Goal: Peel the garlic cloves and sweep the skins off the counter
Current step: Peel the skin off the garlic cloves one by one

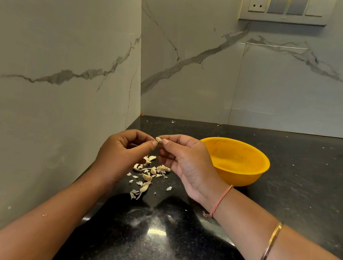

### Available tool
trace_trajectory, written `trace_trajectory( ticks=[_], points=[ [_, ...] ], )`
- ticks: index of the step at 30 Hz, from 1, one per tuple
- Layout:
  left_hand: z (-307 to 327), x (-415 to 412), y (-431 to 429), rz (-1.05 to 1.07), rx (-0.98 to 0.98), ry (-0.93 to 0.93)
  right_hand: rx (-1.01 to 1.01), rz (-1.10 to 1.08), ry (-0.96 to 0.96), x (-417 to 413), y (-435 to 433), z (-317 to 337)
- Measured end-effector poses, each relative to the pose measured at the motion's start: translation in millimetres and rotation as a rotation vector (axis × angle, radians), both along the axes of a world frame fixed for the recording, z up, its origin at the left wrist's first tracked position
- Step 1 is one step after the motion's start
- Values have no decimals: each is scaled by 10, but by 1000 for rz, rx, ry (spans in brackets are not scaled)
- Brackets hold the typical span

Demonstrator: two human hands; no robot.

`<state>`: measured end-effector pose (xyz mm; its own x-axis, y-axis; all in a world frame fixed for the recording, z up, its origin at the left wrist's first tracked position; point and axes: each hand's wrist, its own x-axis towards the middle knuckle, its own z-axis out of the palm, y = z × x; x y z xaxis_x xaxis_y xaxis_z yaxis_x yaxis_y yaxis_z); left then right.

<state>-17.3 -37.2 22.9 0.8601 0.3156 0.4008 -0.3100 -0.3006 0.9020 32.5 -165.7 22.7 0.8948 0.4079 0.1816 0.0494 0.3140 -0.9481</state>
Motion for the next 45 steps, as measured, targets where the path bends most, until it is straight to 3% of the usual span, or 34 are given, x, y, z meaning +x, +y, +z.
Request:
trace_trajectory(
  ticks=[15,31,38,45],
  points=[
    [-19,32,13,40,-20,1,-180,-128,-315,-106,12,-17],
    [-27,55,19,-6,-145,56,-25,21,-76,-109,-11,14],
    [-6,42,6,-87,-289,83,16,52,-36,-125,-1,19],
    [-3,44,8,-108,-313,95,57,47,-5,-105,15,8]
  ],
)
